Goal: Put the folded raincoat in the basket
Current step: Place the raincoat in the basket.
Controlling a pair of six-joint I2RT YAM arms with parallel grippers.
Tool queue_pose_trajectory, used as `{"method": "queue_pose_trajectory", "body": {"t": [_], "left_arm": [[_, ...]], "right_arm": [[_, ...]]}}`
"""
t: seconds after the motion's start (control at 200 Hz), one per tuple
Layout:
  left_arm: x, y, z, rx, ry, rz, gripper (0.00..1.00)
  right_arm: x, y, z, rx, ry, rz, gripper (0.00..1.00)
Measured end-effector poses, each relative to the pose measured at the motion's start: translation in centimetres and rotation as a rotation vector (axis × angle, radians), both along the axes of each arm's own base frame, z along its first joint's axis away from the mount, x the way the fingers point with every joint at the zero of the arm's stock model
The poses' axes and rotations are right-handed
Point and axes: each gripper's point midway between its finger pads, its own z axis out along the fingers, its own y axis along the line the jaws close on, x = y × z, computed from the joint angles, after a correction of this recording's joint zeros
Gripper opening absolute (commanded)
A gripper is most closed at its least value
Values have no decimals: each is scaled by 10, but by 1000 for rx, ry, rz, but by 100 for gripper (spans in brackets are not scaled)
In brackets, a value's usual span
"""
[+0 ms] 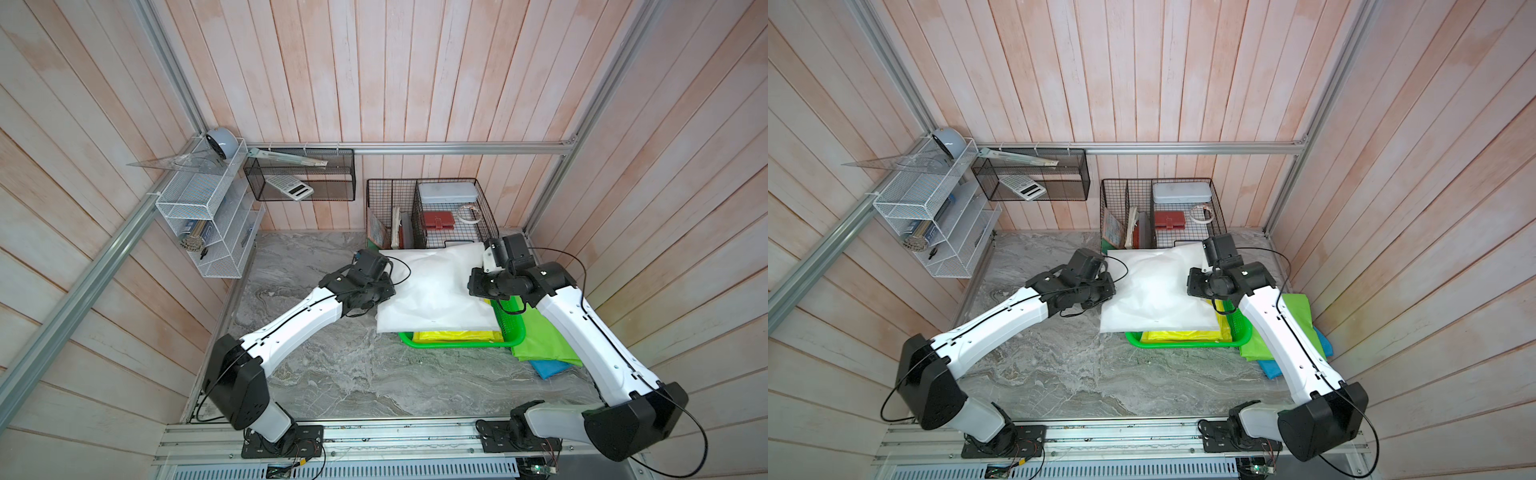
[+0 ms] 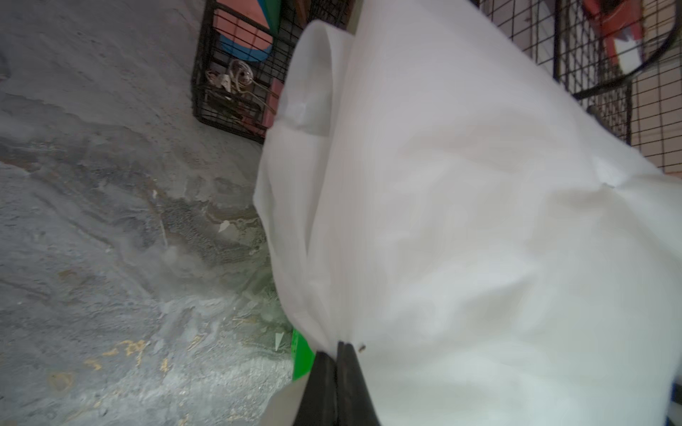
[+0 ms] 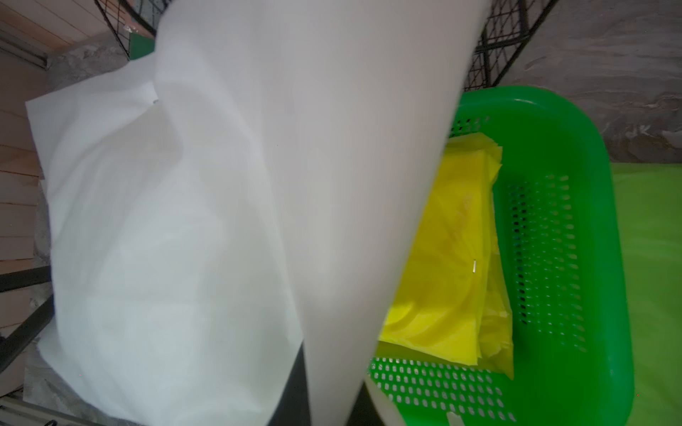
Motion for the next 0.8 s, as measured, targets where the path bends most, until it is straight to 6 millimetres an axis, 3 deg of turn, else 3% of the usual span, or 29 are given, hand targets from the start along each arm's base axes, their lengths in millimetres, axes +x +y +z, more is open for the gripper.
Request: {"method": "queue_pose_trajectory", "body": {"t": [0.145, 0.315, 0.585, 0.8], "left_arm": [[18, -51, -13, 22, -4, -38, 0], [21, -85, -33, 43, 12, -76, 0], [8, -102, -59, 77, 51, -98, 0], [1, -99, -72, 106, 52, -82, 0]], "right_arm": [[4, -45, -12, -50, 31, -105, 3], [1, -78, -28, -92, 78, -170, 3], [-3, -91, -56, -141, 164, -186, 3], [-6, -96, -88, -180, 253, -188, 5]]}}
